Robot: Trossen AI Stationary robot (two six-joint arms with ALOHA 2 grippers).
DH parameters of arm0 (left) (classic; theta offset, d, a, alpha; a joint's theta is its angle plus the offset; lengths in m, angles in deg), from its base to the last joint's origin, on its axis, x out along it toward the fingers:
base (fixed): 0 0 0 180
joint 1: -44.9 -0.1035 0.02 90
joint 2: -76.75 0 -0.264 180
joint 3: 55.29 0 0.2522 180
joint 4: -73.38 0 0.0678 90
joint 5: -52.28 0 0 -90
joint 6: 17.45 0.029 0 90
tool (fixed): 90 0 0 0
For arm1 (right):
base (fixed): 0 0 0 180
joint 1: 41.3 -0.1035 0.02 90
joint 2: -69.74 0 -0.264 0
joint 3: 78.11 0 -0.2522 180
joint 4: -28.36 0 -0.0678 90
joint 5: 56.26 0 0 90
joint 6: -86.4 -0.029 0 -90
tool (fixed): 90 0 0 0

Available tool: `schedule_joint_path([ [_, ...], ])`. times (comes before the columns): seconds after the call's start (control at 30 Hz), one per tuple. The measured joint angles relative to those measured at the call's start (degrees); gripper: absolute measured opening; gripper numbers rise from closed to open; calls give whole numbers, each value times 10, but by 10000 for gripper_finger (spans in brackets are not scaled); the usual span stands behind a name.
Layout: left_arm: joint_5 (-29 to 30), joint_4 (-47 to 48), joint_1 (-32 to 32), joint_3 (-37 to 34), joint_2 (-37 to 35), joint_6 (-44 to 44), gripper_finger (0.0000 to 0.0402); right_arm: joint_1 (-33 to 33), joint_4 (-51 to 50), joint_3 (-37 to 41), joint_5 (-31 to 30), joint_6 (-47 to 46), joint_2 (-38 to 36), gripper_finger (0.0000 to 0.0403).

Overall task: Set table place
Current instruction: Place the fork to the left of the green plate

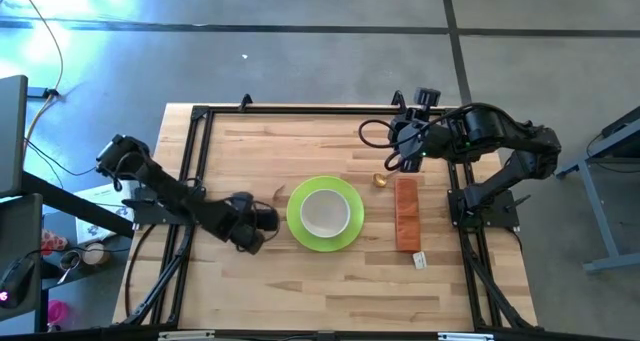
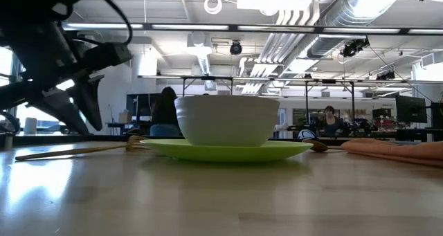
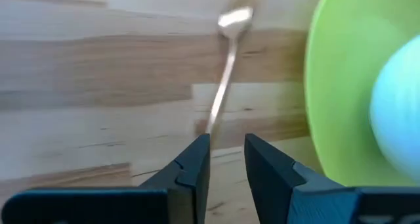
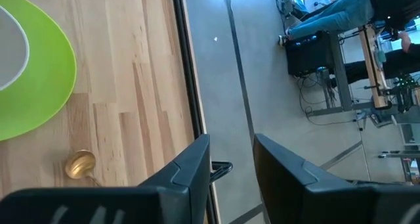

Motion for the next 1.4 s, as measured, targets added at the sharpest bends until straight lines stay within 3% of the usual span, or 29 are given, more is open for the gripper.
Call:
schedule_joint_path([
  [0.23,-87,15,-44,1,9,81,86,0,0,0,1,-4,0,110],
  [0.6,-138,-8,-45,2,28,109,86,0,0,0,1,-4,0,110],
  [1.03,-131,-81,-45,26,42,112,85,0,1,0,1,-1,0,110],
  [1.4,-105,-42,-45,79,48,140,85,0,0,0,0,1,0,110],
])
